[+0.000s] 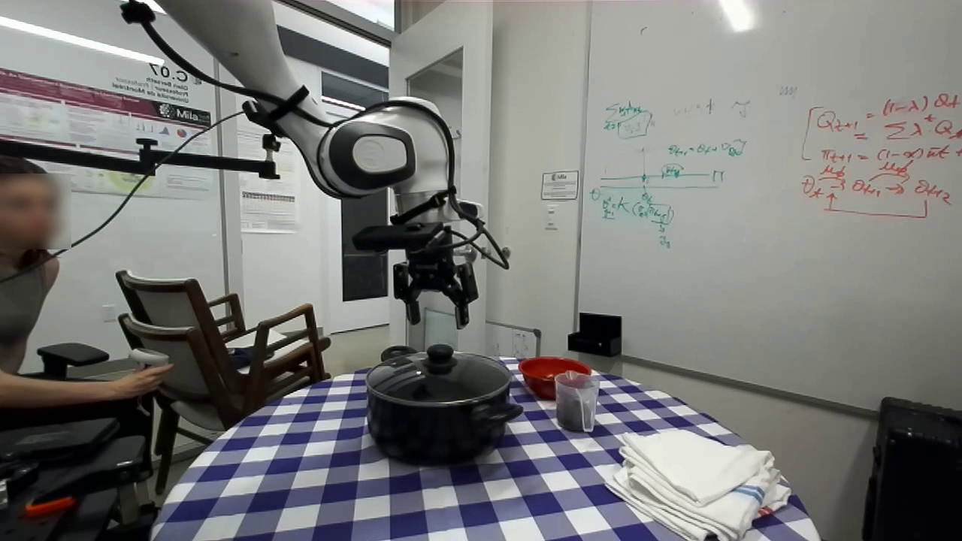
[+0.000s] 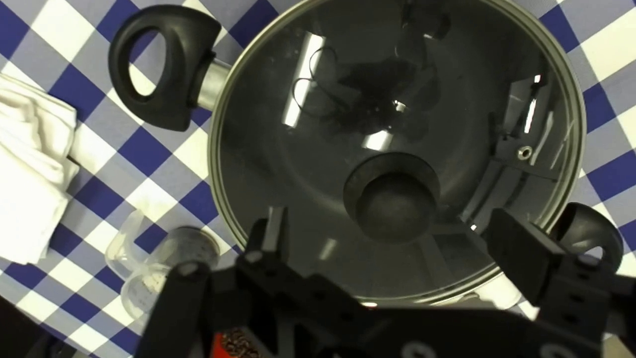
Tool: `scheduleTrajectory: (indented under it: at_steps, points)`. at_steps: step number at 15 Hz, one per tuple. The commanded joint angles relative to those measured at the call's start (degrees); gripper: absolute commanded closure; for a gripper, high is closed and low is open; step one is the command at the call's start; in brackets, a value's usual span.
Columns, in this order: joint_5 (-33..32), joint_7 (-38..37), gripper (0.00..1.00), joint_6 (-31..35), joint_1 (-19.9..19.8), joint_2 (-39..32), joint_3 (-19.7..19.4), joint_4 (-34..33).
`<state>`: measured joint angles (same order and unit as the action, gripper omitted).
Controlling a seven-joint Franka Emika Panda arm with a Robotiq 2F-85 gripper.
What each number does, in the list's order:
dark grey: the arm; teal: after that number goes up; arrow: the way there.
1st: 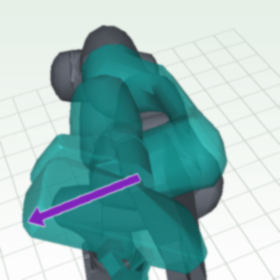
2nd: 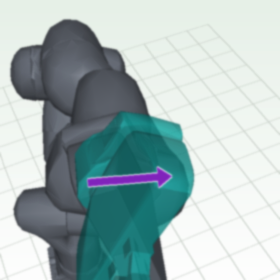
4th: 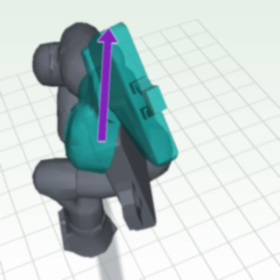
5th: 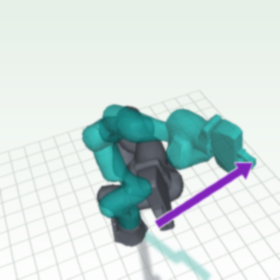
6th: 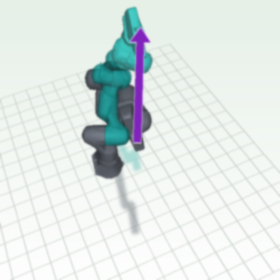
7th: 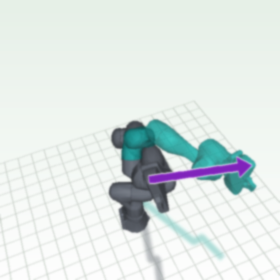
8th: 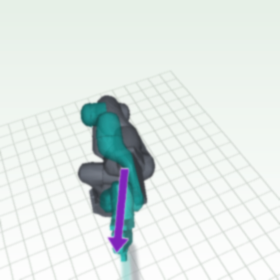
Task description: Pick up the lid from the pot and put it on the table
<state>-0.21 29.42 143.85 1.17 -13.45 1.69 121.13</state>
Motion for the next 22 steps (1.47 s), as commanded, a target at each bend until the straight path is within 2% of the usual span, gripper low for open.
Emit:
scheduleTrajectory:
  at_steps: [1,14,22]
  points:
    - [-1.4,2.6,0.0,-2.1,-1.3,-2.1,1.9,-2.2]
    - [-1.2,5.3,0.0,-6.1,-1.7,-8.0,4.5,-7.7]
    - [-1.1,5.2,0.0,-7.5,-2.4,-11.7,4.7,-11.7]
